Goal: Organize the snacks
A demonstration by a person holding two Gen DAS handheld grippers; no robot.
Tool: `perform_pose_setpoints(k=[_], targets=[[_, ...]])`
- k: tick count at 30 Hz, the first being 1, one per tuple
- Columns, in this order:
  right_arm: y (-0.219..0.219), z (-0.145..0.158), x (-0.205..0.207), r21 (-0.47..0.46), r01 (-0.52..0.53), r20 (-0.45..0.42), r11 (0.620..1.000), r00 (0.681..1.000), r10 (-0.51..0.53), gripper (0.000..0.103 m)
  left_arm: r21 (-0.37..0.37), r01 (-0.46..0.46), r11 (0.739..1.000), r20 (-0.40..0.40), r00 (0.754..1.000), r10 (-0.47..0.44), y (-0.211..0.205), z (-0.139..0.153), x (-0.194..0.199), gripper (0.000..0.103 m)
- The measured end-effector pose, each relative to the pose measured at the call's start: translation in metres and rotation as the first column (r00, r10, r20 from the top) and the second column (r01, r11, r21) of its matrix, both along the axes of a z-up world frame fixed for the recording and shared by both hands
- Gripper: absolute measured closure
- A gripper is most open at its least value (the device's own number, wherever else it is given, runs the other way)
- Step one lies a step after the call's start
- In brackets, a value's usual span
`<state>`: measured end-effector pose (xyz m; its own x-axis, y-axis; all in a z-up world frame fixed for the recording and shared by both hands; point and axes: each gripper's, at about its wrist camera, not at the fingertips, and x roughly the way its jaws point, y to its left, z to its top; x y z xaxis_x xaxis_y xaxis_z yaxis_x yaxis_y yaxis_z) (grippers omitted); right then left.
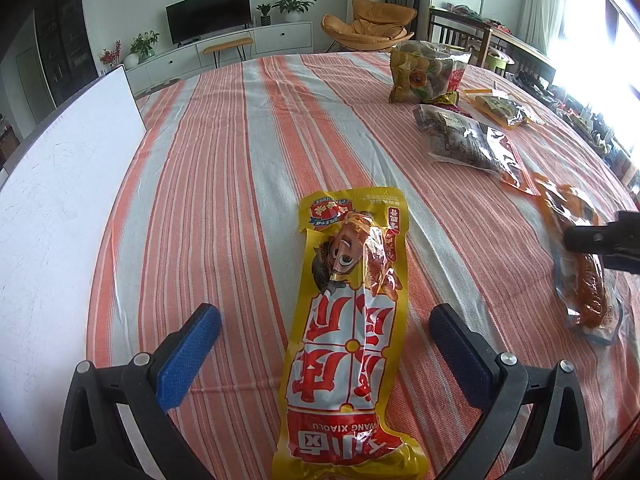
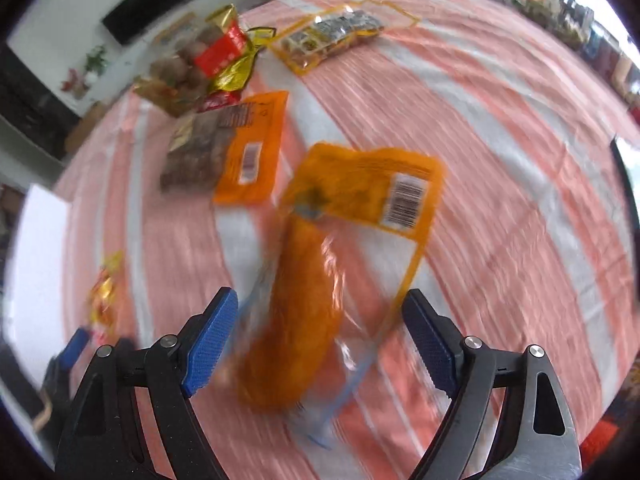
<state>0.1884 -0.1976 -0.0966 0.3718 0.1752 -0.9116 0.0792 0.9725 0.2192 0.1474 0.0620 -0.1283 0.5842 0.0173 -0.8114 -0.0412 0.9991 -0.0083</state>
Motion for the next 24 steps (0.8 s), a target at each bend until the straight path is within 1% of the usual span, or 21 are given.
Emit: perform_pose_setpoints(k=[3,4,7,9,10,11,12,13,14,15,16,17,18,19,20,22,23,24], targets=[[0.018,-0.003,-0.001,-0.141,-0.049,-0.001,0.989,0.999,0.049,0.016,0.0,0.0,1.0,0.0,1.0,0.0,0.0,0.0,0.0,0.0],[0.027,-0.006,-0.006,-0.201,-0.078,0.015,0.977,0.996,0.083,0.012,0.0,0.0,1.0,0.0,1.0,0.0,0.0,0.0,0.0,0.0],[0.027,-0.008,-0.025,-0.207,-0.115,0.096,0.972,0.986,0.137,0.011,-0.001,0.002,1.0,-0.002,1.0,-0.002,0.0,0.0,0.0,0.0],[0.024,-0.008,-0.033,-0.208,-0.163,0.114,0.964,0.975,0.189,0.011,-0.003,0.031,1.0,-0.031,0.999,-0.031,-0.001,0.001,0.003,0.0],[0.022,-0.008,-0.035,-0.21,-0.181,0.105,0.961,0.973,0.206,0.015,-0.01,0.038,0.999,-0.043,0.998,-0.038,0.0,0.002,0.003,0.004],[0.02,-0.007,-0.037,-0.223,-0.196,0.088,0.955,0.972,0.22,0.018,-0.008,0.041,0.999,-0.032,0.999,-0.041,0.0,0.005,0.0,0.022],[0.016,-0.005,-0.04,-0.216,-0.211,0.073,0.953,0.97,0.231,0.031,-0.012,0.045,0.999,-0.017,0.999,-0.045,0.0,0.008,-0.003,0.039],[0.009,0.0,-0.044,-0.192,-0.216,0.077,0.957,0.969,0.235,0.043,-0.016,0.047,0.999,-0.013,0.999,-0.047,-0.001,0.011,-0.006,0.056],[0.005,0.0,-0.042,-0.162,-0.214,0.066,0.963,0.972,0.227,0.046,-0.024,0.037,0.999,-0.024,0.999,-0.037,0.0,0.012,-0.008,0.056],[-0.002,0.001,-0.043,-0.114,-0.209,0.055,0.971,0.975,0.216,0.051,-0.074,0.04,0.996,-0.02,0.999,-0.042,0.003,0.013,-0.012,0.056],[-0.007,0.001,-0.044,-0.07,-0.202,0.052,0.977,0.977,0.205,0.054,-0.108,0.038,0.993,-0.013,0.999,-0.04,0.005,0.014,-0.019,0.056],[-0.01,0.001,-0.044,-0.033,-0.191,0.051,0.981,0.98,0.192,0.054,-0.12,0.036,0.992,-0.013,0.999,-0.038,0.005,0.015,-0.024,0.056],[-0.016,0.002,-0.048,0.023,-0.176,0.054,0.984,0.983,0.174,0.054,-0.145,0.036,0.989,-0.009,0.999,-0.038,0.007,0.017,-0.03,0.056],[-0.023,0.003,-0.052,0.097,-0.157,0.056,0.983,0.987,0.152,0.054,-0.186,0.037,0.982,-0.001,0.999,-0.037,0.01,0.021,-0.038,0.056],[-0.031,0.003,-0.056,0.191,-0.135,0.057,0.972,0.99,0.127,0.054,-0.221,0.035,0.975,0.006,0.999,-0.035,0.013,0.027,-0.043,0.056],[-0.04,0.007,-0.064,0.318,-0.108,0.061,0.942,0.994,0.093,0.054,-0.273,0.032,0.962,0.022,0.999,-0.027,0.02,0.04,-0.053,0.056],[-0.044,0.009,-0.067,0.379,-0.096,0.065,0.92,0.995,0.077,0.054,-0.315,0.03,0.949,0.042,0.999,-0.017,0.027,0.054,-0.059,0.056],[-0.044,0.013,-0.07,0.423,-0.09,0.066,0.902,0.995,0.068,0.054,-0.339,0.027,0.94,0.058,0.998,-0.008,0.032,0.065,-0.065,0.056]])
